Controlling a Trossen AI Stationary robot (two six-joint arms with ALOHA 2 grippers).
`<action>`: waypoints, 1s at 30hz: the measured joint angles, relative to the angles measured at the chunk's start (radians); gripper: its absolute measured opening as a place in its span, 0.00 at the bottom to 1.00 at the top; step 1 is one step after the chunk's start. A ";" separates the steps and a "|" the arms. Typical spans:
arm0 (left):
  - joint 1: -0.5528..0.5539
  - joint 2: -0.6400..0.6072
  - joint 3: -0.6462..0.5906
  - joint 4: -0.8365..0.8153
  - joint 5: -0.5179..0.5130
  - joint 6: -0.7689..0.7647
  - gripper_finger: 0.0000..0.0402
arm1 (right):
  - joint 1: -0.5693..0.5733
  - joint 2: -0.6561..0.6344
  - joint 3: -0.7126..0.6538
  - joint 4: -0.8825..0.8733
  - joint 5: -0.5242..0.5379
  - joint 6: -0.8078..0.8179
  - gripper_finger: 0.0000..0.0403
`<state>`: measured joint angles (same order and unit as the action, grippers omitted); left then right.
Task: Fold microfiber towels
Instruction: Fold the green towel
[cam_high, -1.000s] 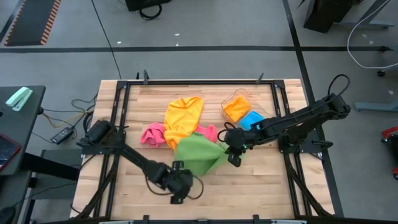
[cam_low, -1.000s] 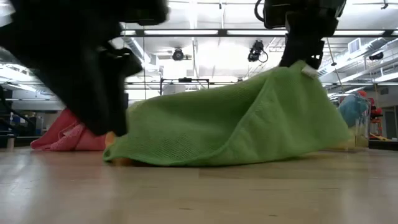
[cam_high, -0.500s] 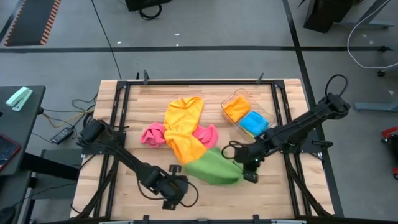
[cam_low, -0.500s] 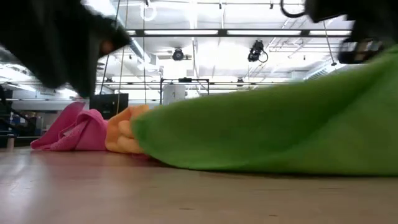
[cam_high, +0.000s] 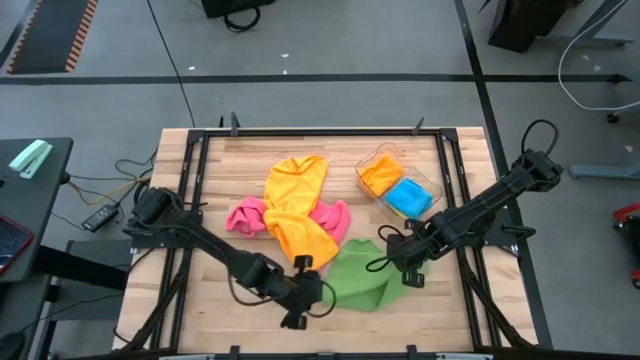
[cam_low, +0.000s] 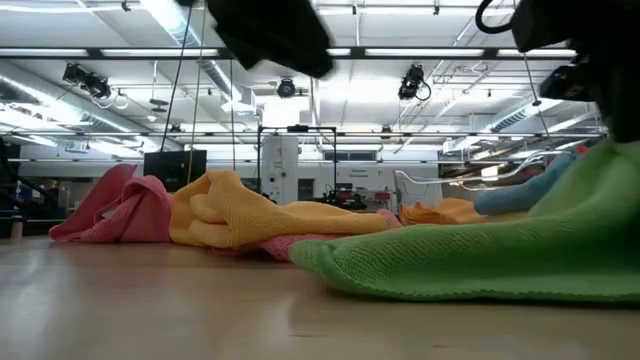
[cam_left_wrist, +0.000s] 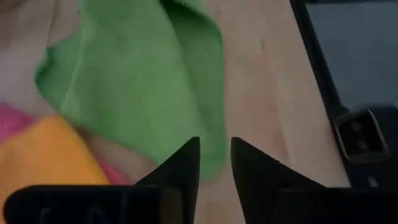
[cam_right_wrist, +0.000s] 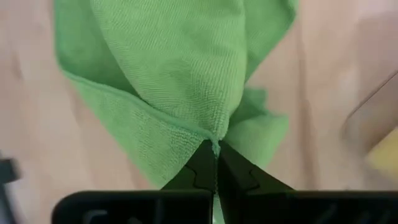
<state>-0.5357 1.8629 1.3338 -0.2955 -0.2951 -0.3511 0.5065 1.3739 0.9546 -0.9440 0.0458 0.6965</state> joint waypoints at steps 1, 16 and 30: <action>0.009 0.006 0.000 0.011 0.000 0.003 0.26 | 0.000 0.000 -0.001 0.003 0.024 -0.032 0.04; 0.177 0.136 -0.001 0.238 0.007 0.025 0.25 | -0.061 -0.005 -0.046 -0.013 -0.267 0.018 0.48; 0.362 0.286 0.122 0.314 0.156 0.129 0.22 | 0.134 -0.054 -0.016 0.015 -0.240 0.367 0.48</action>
<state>-0.1740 2.1493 1.4554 0.0188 -0.1386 -0.2218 0.6408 1.3200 0.9386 -0.9289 -0.1938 1.0635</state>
